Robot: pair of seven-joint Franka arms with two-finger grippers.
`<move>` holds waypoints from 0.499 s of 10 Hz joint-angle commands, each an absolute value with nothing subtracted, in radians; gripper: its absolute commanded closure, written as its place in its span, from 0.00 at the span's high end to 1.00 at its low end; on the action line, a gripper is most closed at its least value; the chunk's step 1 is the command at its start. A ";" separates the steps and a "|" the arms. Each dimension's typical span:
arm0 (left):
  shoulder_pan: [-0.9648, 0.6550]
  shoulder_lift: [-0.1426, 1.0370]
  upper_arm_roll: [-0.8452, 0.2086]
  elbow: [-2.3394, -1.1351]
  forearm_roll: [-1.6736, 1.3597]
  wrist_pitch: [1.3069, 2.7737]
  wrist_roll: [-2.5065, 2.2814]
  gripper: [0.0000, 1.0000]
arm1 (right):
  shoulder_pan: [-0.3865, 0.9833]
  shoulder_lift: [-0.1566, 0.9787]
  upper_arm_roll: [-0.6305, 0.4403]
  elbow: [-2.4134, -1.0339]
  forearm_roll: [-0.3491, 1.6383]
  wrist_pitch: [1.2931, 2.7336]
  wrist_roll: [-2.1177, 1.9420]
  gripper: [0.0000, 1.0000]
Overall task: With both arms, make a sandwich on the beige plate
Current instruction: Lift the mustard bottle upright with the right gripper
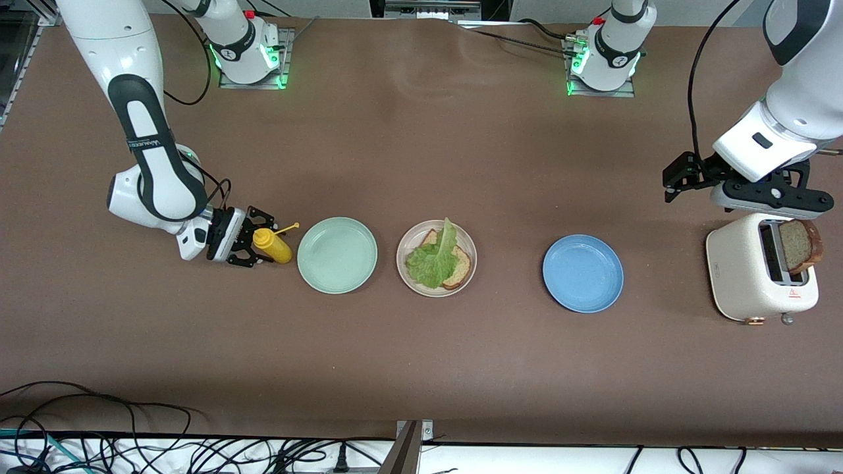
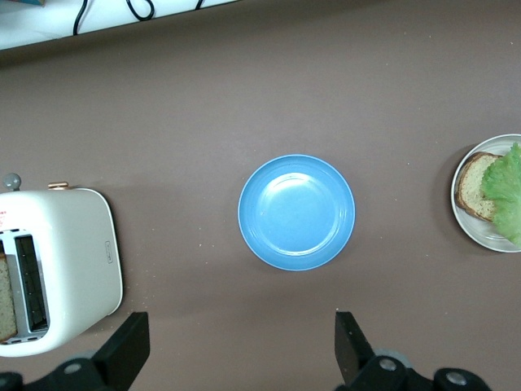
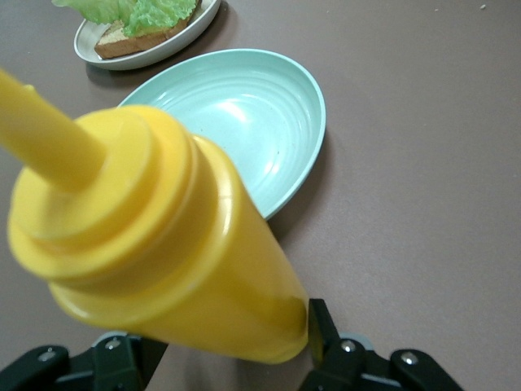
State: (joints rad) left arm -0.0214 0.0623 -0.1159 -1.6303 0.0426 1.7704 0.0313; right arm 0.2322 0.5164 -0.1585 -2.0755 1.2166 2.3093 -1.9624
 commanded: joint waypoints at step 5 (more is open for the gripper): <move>-0.026 0.060 -0.109 -1.626 0.028 1.778 0.046 1.00 | 0.236 0.543 -0.155 -1.993 1.149 2.322 -1.967 0.00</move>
State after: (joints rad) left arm -0.0214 0.0623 -0.1157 -1.6303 0.0426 1.7710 0.0313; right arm 0.2332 0.5313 -0.1582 -2.0255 1.1907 2.3111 -1.9744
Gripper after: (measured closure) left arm 0.000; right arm 0.634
